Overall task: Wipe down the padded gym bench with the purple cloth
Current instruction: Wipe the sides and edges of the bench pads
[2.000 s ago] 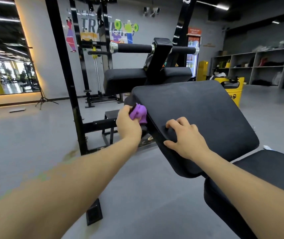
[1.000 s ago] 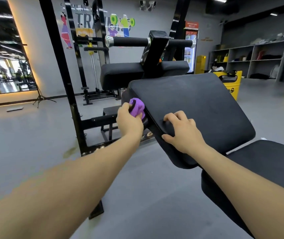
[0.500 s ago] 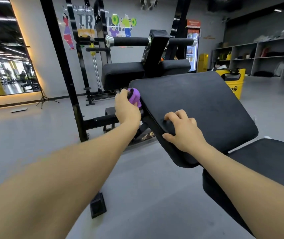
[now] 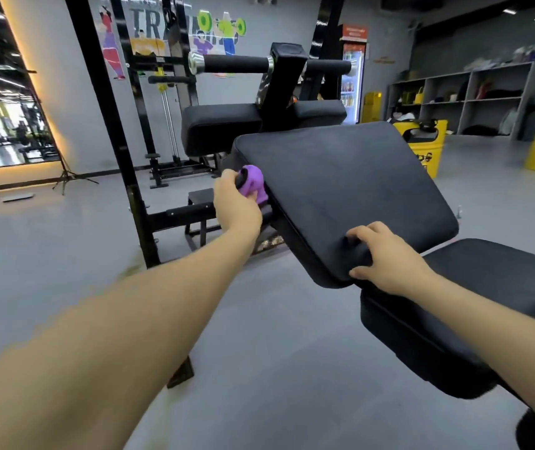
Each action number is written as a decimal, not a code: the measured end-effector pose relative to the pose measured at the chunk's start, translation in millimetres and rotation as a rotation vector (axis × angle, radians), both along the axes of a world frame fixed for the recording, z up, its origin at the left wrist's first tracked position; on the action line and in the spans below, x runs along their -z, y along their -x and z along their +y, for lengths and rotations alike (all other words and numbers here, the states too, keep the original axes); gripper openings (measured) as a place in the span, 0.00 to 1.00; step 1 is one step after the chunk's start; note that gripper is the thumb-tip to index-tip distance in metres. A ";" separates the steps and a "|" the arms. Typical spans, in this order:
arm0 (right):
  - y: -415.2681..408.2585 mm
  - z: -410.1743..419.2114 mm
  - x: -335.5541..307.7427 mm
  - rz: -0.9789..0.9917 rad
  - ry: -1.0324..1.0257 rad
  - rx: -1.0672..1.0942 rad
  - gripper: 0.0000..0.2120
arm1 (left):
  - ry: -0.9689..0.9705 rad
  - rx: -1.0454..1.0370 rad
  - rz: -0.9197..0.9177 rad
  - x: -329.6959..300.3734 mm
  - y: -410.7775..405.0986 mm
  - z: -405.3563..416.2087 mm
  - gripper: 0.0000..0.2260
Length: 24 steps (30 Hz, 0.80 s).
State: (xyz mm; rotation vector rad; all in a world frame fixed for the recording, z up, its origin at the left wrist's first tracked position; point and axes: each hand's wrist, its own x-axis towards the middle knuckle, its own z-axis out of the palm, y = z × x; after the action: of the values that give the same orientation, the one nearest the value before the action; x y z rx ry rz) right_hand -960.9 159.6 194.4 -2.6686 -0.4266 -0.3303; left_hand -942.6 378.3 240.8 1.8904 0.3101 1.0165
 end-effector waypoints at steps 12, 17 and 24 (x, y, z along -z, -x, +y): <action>9.6 -5.8 13.5 -0.012 0.032 0.021 0.28 | -0.136 0.254 0.112 64.7 59.8 -51.0 0.08; 9.6 -5.5 12.2 -0.008 0.010 0.017 0.28 | 0.093 -0.023 0.066 22.8 30.6 -40.5 0.07; 5.7 -10.1 15.7 -0.026 -0.012 0.005 0.28 | 0.014 0.155 0.091 66.0 54.2 -70.1 0.08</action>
State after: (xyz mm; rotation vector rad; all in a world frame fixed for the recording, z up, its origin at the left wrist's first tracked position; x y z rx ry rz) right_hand -966.6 149.5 178.7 -2.6565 -0.4245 -0.3688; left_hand -996.8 308.3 174.9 1.9194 0.2186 0.8245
